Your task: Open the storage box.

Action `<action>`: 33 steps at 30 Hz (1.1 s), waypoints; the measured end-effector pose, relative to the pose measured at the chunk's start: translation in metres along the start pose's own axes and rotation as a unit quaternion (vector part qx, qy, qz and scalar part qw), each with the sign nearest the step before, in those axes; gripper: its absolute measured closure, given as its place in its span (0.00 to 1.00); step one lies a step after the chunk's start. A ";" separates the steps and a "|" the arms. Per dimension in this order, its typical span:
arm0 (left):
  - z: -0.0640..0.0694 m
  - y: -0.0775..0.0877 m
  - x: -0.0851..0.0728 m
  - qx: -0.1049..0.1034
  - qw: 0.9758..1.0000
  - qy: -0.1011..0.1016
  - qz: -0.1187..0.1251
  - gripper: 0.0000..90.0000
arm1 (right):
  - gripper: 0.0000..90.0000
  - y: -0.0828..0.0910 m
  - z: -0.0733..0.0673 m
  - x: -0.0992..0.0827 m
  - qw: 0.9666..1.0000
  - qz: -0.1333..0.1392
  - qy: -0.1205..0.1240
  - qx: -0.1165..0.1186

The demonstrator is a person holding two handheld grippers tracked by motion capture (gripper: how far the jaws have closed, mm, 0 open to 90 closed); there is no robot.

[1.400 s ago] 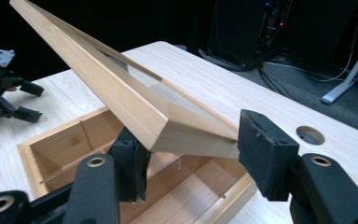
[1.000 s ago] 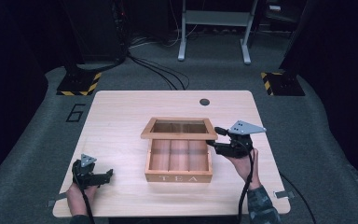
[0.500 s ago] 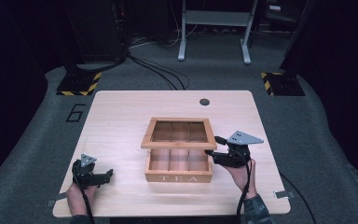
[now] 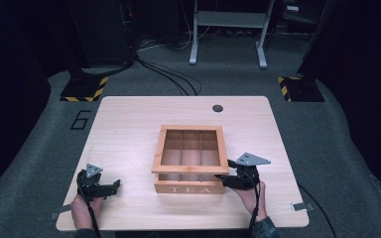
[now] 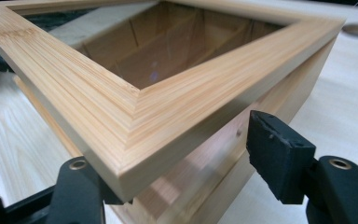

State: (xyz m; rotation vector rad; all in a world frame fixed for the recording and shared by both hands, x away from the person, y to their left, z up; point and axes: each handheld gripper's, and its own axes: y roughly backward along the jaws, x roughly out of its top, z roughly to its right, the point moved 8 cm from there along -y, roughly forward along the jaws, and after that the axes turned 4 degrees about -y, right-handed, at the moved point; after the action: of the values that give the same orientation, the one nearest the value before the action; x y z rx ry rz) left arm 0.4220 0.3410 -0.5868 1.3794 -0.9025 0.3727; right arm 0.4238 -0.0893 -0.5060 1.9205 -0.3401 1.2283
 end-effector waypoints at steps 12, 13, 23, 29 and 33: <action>0.000 0.000 0.000 0.000 1.000 0.001 0.002 0.02 | 0.39 -0.001 0.002 -0.016 1.000 -0.019 0.000 -0.006; 0.000 0.000 0.000 -0.001 1.000 0.001 0.002 0.02 | 0.39 0.000 0.003 -0.017 1.000 -0.019 -0.003 -0.008; 0.000 0.000 0.000 0.000 1.000 0.001 0.000 0.02 | 0.34 0.015 0.000 -0.022 0.999 -0.042 -0.013 0.020; 0.000 0.000 0.000 -0.001 1.000 0.001 -0.001 0.03 | 0.29 0.018 -0.001 -0.045 0.997 -0.075 -0.006 0.021; 0.000 0.000 0.000 -0.001 1.000 0.000 -0.001 0.03 | 0.22 0.023 0.008 -0.061 0.996 -0.090 -0.004 0.003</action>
State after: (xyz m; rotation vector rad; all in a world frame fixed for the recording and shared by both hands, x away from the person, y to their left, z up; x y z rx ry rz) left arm 0.4218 0.3410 -0.5868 1.3784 -0.9001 0.3702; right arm 0.3850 -0.1219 -0.5484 1.9160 -0.1634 1.1047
